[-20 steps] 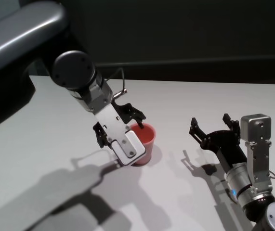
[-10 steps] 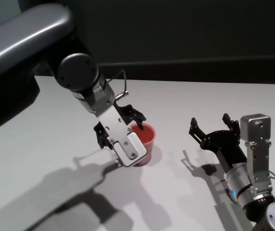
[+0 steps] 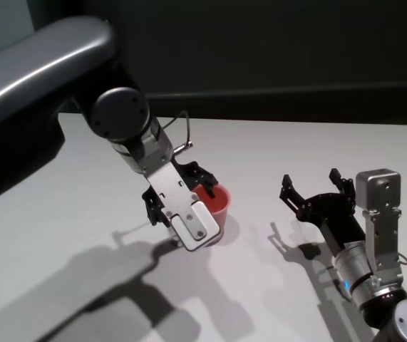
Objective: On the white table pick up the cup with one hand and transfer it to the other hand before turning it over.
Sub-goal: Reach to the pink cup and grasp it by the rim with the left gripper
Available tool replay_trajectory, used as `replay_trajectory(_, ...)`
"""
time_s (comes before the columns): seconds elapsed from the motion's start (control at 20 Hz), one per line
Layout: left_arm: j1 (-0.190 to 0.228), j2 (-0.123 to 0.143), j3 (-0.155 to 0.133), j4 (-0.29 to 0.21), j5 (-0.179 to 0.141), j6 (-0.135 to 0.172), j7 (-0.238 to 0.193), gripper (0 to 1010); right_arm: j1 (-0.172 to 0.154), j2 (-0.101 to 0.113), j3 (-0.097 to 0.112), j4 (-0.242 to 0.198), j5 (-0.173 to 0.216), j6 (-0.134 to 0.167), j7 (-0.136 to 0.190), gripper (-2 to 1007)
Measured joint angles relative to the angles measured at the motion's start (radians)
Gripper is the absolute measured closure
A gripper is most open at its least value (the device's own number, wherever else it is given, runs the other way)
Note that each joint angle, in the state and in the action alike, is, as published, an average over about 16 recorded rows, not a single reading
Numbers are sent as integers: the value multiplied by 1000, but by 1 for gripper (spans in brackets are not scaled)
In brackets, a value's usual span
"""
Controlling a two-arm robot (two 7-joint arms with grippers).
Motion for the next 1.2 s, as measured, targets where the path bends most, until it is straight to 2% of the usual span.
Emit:
replay_trajectory(0.75,-9,-28,47,77,-5,-28,41,9,0,0,0,0,0,0,0,2)
replay_trajectory(1.2,-21,-36,76,99,0,-39,59,21,0,0,0,0,0,0,0,2)
